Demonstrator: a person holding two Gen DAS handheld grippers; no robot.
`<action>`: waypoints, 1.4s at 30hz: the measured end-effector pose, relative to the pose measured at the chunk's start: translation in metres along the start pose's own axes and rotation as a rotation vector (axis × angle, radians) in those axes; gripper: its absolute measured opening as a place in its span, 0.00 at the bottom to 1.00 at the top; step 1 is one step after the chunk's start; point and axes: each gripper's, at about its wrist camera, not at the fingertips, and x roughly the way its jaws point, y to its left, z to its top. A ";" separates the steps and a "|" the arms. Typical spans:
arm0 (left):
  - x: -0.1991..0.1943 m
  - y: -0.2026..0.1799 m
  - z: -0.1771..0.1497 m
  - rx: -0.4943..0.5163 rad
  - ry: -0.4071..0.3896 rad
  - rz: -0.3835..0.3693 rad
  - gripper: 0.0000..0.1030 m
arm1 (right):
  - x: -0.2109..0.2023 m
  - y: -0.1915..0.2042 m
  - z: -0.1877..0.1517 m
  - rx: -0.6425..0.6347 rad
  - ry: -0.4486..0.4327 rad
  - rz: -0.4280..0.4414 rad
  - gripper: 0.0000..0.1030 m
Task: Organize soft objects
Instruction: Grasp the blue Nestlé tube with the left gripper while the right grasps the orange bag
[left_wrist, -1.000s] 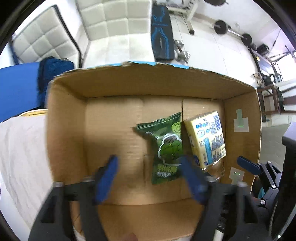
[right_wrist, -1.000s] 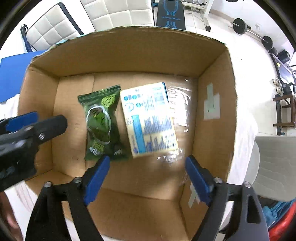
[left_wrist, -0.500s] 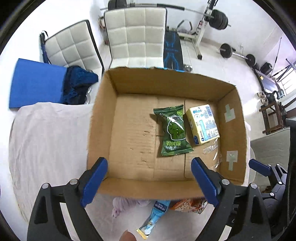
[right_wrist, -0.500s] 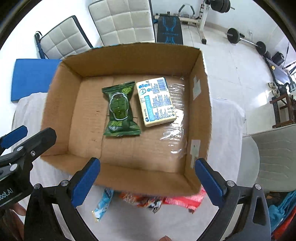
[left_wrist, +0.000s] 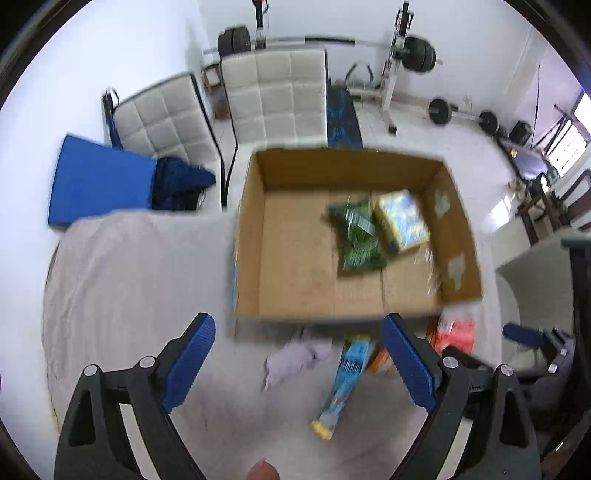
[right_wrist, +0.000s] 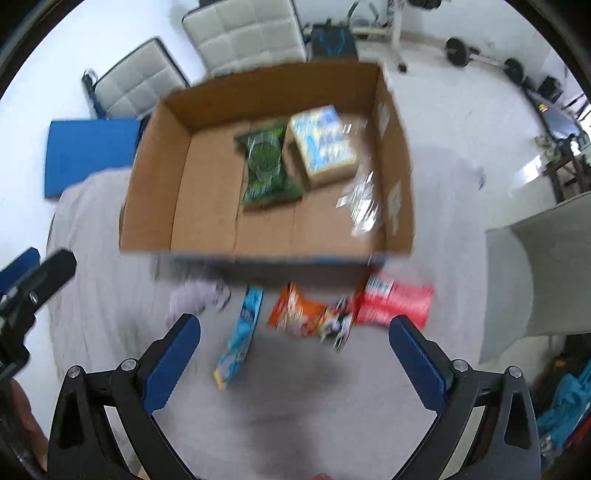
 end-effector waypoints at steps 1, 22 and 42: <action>0.008 0.002 -0.010 0.003 0.029 0.005 0.90 | 0.012 0.001 -0.008 -0.033 0.036 -0.008 1.00; 0.155 0.017 -0.113 -0.098 0.336 0.010 0.90 | 0.170 0.009 -0.040 -0.298 0.393 -0.182 0.16; 0.220 -0.074 -0.121 0.155 0.411 -0.046 0.26 | 0.124 0.008 -0.050 -0.457 0.193 -0.186 0.80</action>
